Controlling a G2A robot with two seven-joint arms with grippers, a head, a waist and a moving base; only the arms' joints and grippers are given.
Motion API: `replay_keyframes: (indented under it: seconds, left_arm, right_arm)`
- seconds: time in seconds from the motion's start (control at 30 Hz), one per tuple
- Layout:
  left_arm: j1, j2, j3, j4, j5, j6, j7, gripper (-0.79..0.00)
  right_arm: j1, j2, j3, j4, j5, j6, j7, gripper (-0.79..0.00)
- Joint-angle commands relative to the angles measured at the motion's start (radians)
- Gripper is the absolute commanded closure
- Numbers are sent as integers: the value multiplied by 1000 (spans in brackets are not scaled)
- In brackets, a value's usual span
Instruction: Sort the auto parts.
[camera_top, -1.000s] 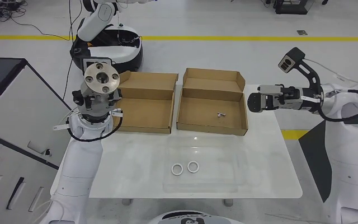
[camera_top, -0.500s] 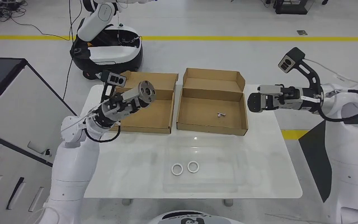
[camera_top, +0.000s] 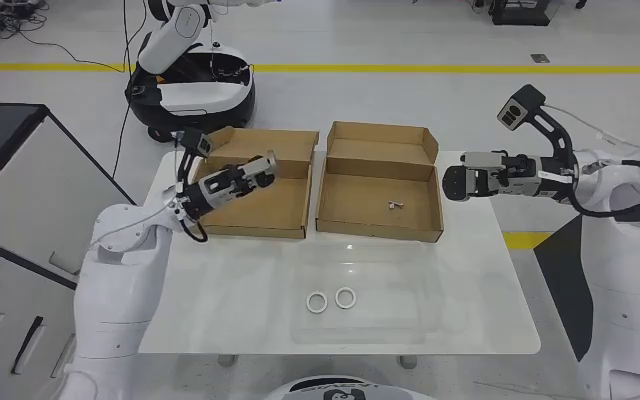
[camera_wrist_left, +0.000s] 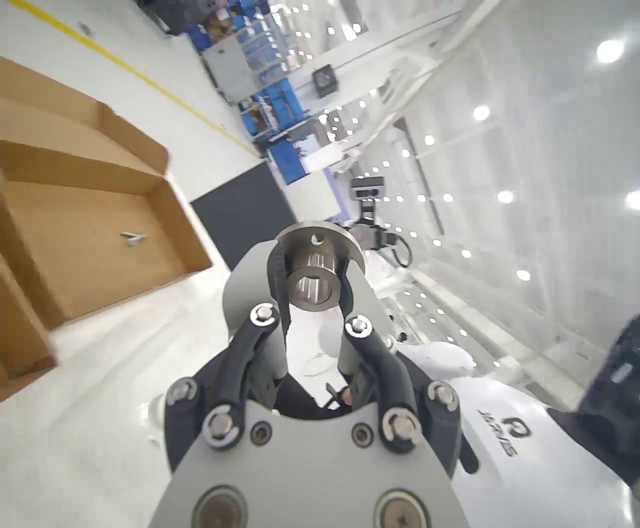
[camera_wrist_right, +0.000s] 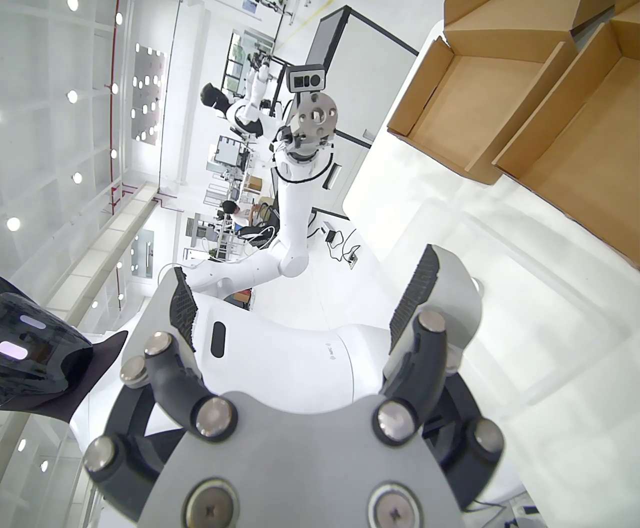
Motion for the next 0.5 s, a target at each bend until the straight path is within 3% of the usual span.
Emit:
replay_keyframes:
  seconds: [0.0, 0.23, 0.3, 0.47]
  left_arm:
    - [0, 0, 0, -2, -4, -7, 0, 0]
    - [1, 0, 0, -2, -7, -5, 7, 0]
    - [-2, 1, 2, -2, 4, 48, 38, 0]
    - [-81, 15, 53, 0, 247, 228, 46, 0]
  right_arm:
    - [0, 0, 0, 0, 0, 0, 0, -785]
    - [0, 0, 0, 0, 0, 0, 0, -785]
    - [0, 0, 0, 0, 0, 0, 0, -785]
    - [0, 0, 0, 0, 0, 0, 0, -785]
